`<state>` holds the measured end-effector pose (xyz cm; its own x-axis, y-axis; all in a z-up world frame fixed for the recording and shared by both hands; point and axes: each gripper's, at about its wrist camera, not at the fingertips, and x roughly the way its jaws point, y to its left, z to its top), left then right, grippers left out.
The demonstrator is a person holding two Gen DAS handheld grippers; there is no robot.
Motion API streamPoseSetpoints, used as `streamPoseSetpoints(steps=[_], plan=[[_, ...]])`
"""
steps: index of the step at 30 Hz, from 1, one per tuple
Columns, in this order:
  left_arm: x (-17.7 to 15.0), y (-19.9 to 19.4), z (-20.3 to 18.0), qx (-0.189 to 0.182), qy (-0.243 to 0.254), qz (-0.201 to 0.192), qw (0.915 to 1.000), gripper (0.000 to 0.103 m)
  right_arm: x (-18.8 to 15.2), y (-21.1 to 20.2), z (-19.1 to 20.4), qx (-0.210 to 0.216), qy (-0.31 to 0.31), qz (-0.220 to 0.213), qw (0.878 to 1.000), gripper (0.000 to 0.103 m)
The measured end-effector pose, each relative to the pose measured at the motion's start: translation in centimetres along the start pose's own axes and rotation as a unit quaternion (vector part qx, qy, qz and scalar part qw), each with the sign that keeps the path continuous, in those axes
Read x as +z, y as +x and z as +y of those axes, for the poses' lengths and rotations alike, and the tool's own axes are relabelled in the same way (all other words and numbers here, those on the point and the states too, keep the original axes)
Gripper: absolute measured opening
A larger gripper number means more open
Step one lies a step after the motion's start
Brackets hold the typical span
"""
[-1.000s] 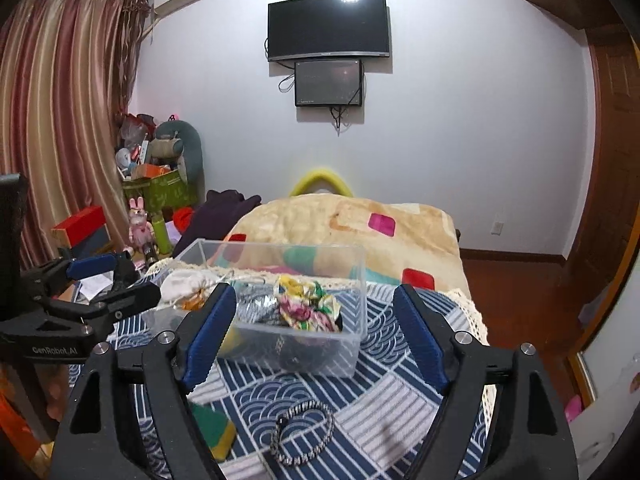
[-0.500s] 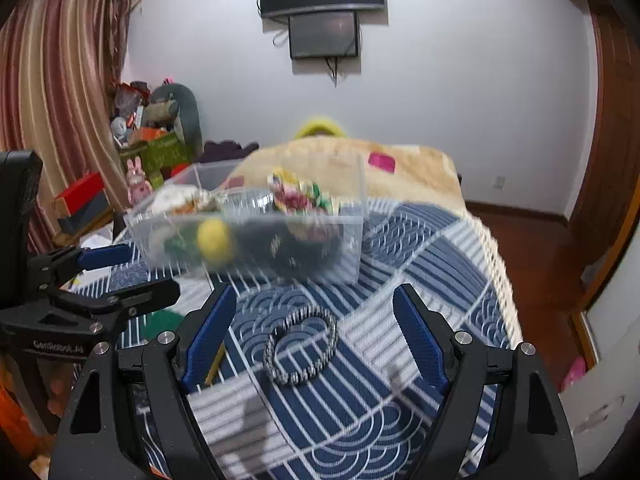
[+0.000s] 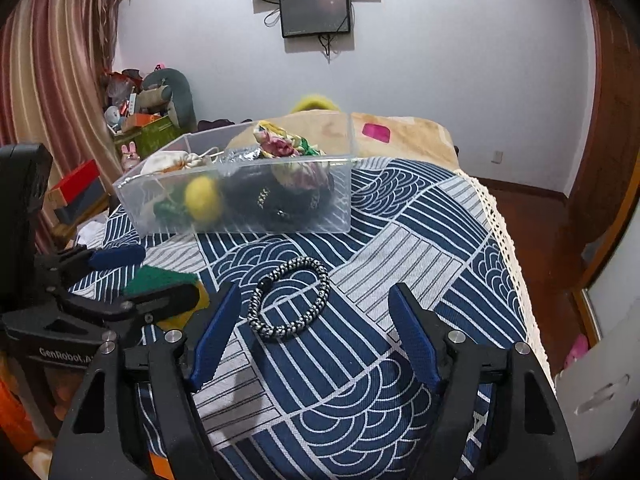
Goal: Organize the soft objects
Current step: 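Grasp the green sponge with the left gripper while the right grasps the braided bracelet, drop both in box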
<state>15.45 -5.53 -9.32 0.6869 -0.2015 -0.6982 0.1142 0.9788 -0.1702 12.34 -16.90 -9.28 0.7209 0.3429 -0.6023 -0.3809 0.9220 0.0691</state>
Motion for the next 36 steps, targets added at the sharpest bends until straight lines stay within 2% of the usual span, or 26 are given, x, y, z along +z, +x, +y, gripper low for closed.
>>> streamPoseSetpoints(steps=[2,3,4,6,7,9,12,18,20,22,28,36], plan=[[-0.3,0.3,0.0,-0.002,0.001,0.001,1.0000,0.084,-0.1,0.2,0.0,0.003,0.003,0.004,1.000,0.073],[-0.4,0.4,-0.1,-0.004,0.004,0.003,1.0000,0.081,-0.2,0.3,0.0,0.006,0.003,0.007,1.000,0.073],[-0.5,0.6,-0.2,-0.015,0.010,0.011,0.9998,0.072,-0.2,0.4,0.1,0.008,0.003,0.009,1.000,0.073],[-0.7,0.7,-0.5,-0.032,0.013,0.017,0.9993,0.067,-0.3,0.7,0.5,0.013,0.000,0.014,1.000,0.073],[-0.8,0.5,-0.7,-0.029,0.019,0.013,0.9993,0.065,-0.3,0.8,0.6,0.015,-0.002,0.016,1.000,0.073],[-0.9,0.0,-1.1,-0.018,0.032,0.000,0.9993,0.064,-0.4,1.1,0.9,0.019,-0.006,0.019,1.000,0.072],[-0.9,-0.7,-1.0,-0.002,0.041,-0.017,0.9990,0.064,-0.6,1.6,1.1,0.022,-0.006,0.030,0.999,0.066],[-0.7,-1.2,0.1,0.001,0.022,-0.024,0.9995,0.064,-1.0,2.6,1.4,0.019,-0.010,0.046,0.999,0.051],[-0.7,-1.1,0.3,-0.001,0.017,-0.018,0.9997,0.064,-1.0,2.6,1.7,0.016,-0.018,0.045,0.999,0.039],[-0.8,-0.8,0.4,-0.003,0.012,-0.013,0.9998,0.064,-1.0,2.7,1.9,0.010,-0.025,0.043,0.999,0.036],[-0.9,-1.0,0.7,0.002,0.008,-0.017,0.9998,0.064,-1.1,2.6,2.1,0.013,-0.033,0.037,0.999,0.015],[-0.5,-2.4,1.5,0.014,0.001,-0.037,0.9992,0.064,-0.6,1.8,2.1,0.008,-0.032,0.020,0.999,0.012]])
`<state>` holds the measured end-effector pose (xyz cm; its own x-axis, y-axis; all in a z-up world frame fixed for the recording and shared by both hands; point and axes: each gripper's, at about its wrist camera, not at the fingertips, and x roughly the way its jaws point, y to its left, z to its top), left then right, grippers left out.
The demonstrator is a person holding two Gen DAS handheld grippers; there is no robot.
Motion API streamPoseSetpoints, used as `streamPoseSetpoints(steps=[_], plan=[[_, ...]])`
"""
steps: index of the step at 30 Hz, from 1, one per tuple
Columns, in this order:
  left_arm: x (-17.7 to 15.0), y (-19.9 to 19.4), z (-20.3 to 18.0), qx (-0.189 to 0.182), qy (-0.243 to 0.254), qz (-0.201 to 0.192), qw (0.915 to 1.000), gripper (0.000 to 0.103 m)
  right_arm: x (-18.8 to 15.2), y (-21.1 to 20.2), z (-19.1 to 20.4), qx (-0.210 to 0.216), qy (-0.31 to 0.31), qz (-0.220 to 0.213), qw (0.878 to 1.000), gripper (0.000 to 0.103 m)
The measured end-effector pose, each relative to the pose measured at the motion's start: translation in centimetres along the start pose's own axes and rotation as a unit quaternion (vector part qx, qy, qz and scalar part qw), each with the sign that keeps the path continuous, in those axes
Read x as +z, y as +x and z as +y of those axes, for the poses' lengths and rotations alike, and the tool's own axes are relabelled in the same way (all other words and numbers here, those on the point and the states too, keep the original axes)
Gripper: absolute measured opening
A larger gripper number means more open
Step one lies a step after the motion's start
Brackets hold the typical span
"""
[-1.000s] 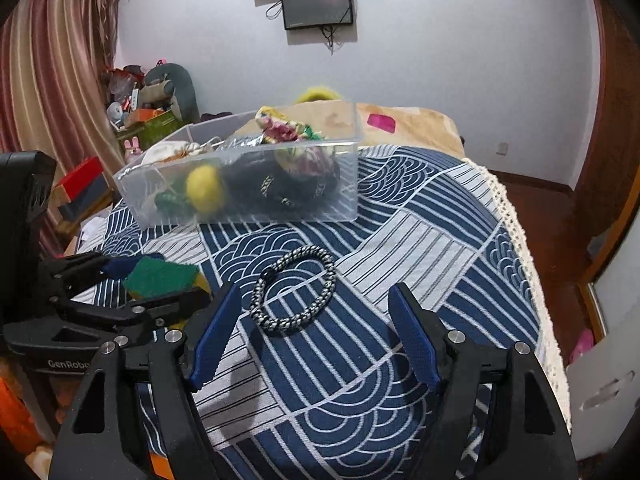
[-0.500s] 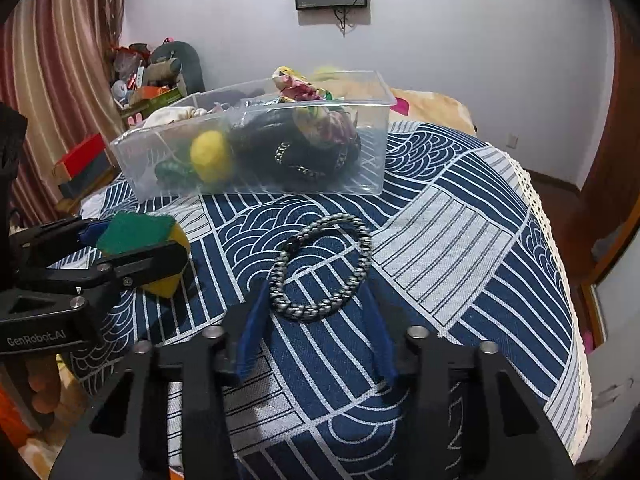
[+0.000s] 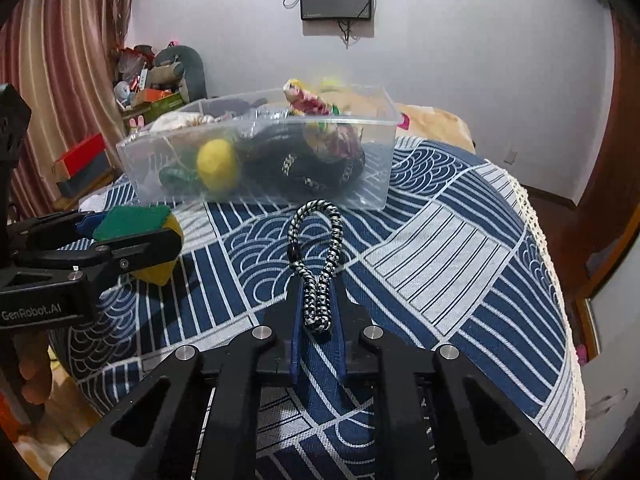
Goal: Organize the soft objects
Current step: 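Grasp the green sponge with the left gripper while the right grasps the braided bracelet, drop both in box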
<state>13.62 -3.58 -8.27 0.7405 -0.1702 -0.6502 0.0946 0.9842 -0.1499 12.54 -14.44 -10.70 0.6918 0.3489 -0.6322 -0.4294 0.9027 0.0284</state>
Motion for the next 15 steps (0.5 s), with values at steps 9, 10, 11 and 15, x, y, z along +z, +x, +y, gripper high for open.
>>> streamPoseSetpoints(steps=[9,10,11,15], plan=[[1.6,-2.3,2.0,0.020,-0.017,-0.038,0.9989,0.064,2.1,-1.9,0.4,0.008,-0.001,-0.041,0.999,0.012],[1.8,-2.4,2.2,0.021,-0.018,-0.041,0.9988,0.064,2.5,-2.0,0.5,0.011,0.000,-0.045,0.999,0.012],[2.0,-2.7,2.6,0.023,-0.022,-0.046,0.9984,0.064,2.7,-2.0,0.5,0.012,0.000,-0.048,0.999,0.012],[2.9,-3.4,3.6,0.027,-0.032,-0.057,0.9975,0.064,4.1,-2.0,0.9,0.020,-0.005,-0.067,0.998,0.012]])
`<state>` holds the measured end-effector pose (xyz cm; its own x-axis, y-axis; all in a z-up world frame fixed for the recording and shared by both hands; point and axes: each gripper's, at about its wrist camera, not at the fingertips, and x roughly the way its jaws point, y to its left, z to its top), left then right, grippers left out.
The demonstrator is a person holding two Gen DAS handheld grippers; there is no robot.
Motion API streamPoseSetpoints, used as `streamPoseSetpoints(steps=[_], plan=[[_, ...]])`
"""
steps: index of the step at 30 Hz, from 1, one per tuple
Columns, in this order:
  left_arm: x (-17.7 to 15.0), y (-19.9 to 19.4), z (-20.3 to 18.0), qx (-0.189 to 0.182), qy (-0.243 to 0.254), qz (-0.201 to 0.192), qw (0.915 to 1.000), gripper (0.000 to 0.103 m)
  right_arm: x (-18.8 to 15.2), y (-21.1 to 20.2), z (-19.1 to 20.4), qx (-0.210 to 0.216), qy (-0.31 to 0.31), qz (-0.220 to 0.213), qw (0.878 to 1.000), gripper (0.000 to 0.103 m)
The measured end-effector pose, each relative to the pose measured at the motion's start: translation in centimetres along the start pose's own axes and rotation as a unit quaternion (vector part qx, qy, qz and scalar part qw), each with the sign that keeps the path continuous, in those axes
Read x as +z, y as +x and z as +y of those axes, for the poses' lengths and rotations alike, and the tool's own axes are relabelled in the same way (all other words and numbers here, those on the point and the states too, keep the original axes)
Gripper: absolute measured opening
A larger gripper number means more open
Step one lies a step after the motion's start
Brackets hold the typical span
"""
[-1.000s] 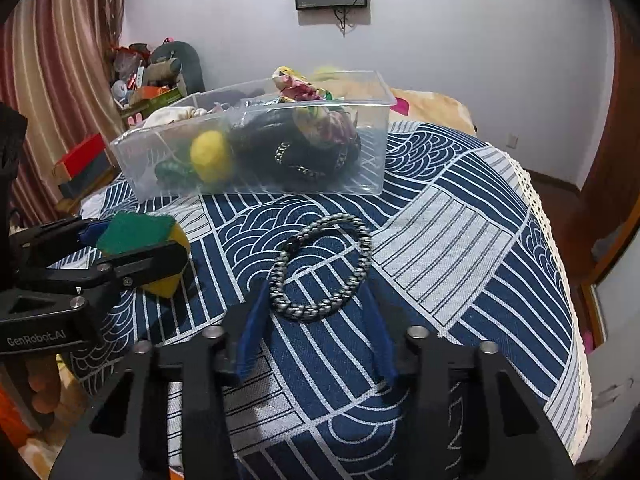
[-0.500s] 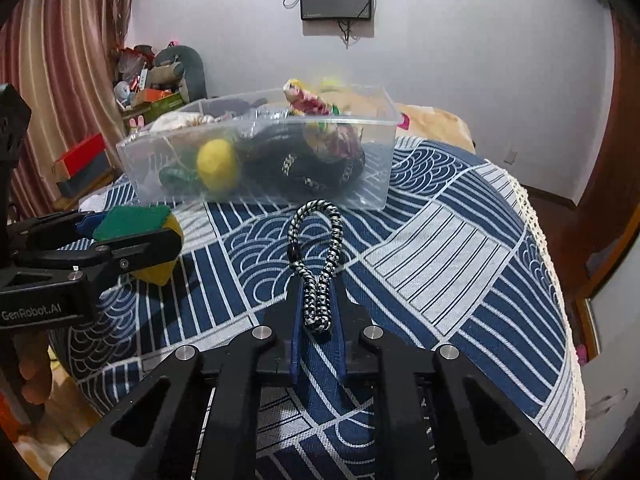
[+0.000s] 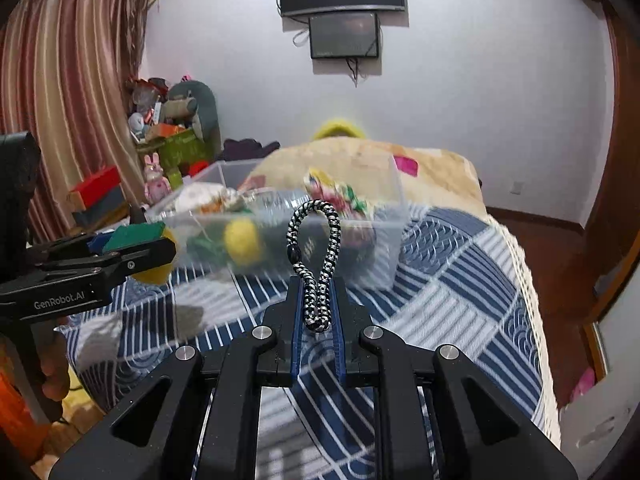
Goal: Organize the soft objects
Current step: 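Grasp the green sponge with the left gripper while the right grasps the braided bracelet, drop both in box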
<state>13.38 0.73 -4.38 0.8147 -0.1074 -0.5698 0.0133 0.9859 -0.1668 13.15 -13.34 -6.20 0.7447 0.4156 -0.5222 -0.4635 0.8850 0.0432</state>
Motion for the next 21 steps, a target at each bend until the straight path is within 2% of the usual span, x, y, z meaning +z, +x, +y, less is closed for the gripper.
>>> streamPoseSetpoints(steps=[10,21], plan=[[3.1,0.8,1.1,-0.003,-0.010,-0.011,0.9999,0.064,3.0,1.1,1.4,0.011,-0.017,-0.029,0.999,0.012],[5.5,4.0,1.1,0.005,-0.008,-0.004,0.9999,0.064,4.4,4.6,2.1,0.024,-0.017,-0.012,0.999,0.012]])
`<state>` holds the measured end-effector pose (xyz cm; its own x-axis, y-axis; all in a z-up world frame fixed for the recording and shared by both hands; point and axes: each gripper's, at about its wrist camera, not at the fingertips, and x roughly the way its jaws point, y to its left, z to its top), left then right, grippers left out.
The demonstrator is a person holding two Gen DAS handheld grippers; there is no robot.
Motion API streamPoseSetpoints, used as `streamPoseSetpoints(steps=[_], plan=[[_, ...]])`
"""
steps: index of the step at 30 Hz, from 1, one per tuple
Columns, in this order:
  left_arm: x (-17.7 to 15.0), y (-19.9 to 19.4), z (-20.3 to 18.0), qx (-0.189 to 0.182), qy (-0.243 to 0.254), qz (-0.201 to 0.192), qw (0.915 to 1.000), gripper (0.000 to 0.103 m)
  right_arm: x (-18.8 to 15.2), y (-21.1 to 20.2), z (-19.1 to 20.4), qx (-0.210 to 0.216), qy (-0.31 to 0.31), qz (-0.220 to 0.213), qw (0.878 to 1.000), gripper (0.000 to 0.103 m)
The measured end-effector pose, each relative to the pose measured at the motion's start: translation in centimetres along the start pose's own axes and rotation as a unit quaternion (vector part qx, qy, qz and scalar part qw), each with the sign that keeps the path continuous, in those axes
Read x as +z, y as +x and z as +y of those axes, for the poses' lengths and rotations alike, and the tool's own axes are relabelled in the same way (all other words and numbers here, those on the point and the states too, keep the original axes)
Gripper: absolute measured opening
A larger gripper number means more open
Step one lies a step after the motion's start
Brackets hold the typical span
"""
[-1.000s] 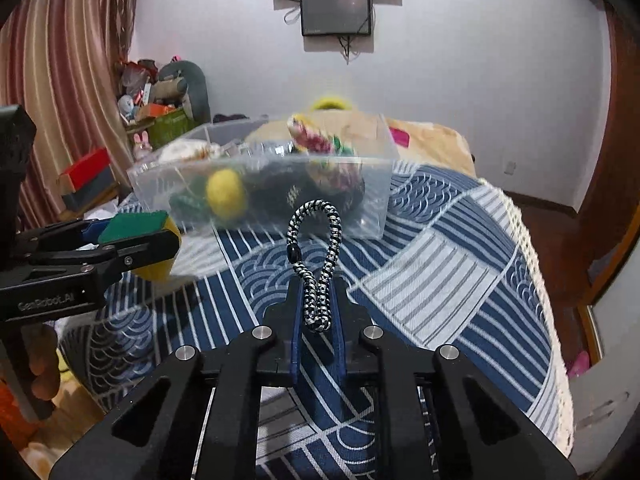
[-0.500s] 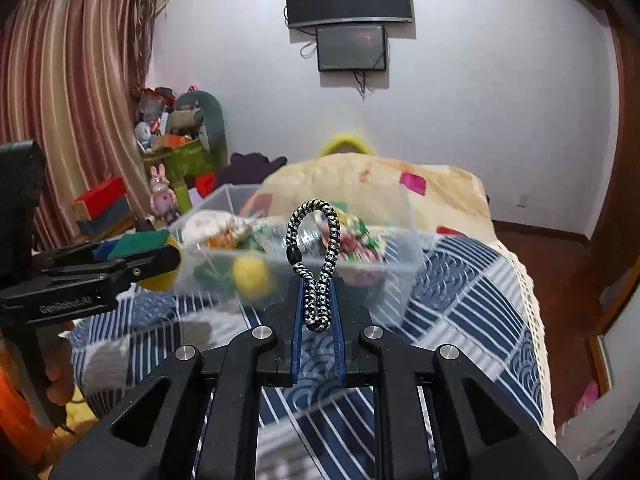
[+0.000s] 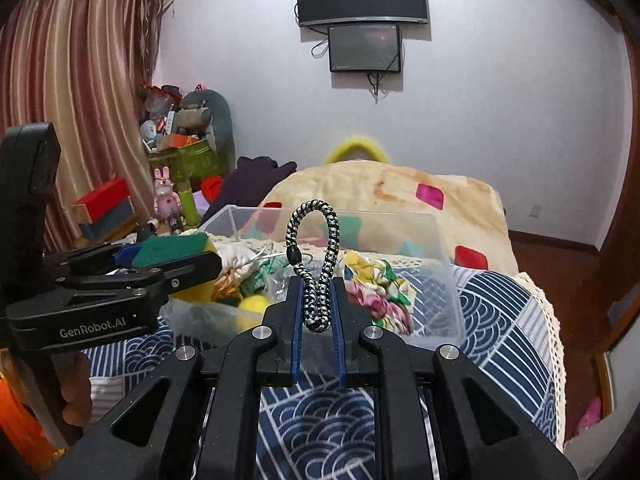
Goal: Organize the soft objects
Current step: 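Grasp the green sponge with the left gripper while the right grasps the braided bracelet, drop both in box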
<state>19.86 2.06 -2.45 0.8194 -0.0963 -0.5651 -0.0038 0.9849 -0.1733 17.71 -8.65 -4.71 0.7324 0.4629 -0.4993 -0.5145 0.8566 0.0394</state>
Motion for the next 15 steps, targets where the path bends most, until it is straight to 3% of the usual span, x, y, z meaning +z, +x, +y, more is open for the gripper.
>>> streamPoseSetpoints(steps=[15], plan=[[0.6,4.2,0.6,0.025,0.005,0.024,0.9994,0.065,-0.7,2.9,0.5,0.007,-0.006,0.036,0.999,0.012]])
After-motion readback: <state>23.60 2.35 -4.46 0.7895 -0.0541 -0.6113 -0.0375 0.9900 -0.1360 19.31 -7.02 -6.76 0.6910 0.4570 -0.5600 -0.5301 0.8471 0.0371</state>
